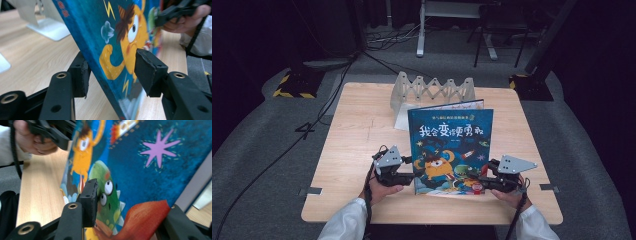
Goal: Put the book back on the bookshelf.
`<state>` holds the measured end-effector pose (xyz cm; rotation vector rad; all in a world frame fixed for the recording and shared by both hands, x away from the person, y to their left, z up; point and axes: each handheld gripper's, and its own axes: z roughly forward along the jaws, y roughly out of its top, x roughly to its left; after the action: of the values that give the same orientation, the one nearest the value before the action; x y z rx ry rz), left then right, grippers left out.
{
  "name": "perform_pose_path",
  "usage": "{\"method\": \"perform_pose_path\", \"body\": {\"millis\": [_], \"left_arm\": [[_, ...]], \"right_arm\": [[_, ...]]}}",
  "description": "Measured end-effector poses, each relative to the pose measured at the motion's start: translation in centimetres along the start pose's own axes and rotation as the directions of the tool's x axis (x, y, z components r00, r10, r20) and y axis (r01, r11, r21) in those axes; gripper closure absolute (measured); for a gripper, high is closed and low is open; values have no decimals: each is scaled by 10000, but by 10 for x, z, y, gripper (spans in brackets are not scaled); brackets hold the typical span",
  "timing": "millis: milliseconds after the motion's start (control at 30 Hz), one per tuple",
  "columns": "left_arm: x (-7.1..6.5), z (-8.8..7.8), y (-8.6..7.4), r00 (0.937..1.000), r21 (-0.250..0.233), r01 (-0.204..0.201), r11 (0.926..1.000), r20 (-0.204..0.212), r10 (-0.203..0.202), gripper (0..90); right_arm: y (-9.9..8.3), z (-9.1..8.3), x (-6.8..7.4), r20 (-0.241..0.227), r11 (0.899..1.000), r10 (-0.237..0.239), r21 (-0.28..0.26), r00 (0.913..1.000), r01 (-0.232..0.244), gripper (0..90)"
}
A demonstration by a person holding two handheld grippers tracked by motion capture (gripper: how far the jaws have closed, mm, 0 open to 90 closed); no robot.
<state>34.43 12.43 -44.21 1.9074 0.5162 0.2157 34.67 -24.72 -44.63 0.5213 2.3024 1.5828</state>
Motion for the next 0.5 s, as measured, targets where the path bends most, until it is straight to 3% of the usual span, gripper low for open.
{"method": "perform_pose_path", "body": {"millis": [100, 233, 300, 367, 500], "left_arm": [[-8, -1, 6, 9984, -67, -538, 9985, -181, 537, 505], [-15, 4, 12, 9945, -387, -858, 9956, -643, 832, 553], [-18, 9, 15, 9941, -475, -962, 9942, -552, 935, 568], [-22, 13, 17, 9909, -439, -1168, 9922, -728, 1135, 568], [-23, 14, 16, 9914, -629, -1231, 9904, -520, 1199, 621]], "right_arm": [[-5, 0, -4, 141, 9997, 174, 153, 9997, -176, 557], [-7, 1, -5, 169, 9993, 323, 203, 9993, -326, 554], [-8, 1, -5, 190, 9993, 345, 162, 9992, -349, 552], [-9, -1, -6, 294, 9994, 298, 176, 9991, -304, 560], [-12, -6, -3, 548, 9997, 81, 206, 9985, -93, 565]]}}
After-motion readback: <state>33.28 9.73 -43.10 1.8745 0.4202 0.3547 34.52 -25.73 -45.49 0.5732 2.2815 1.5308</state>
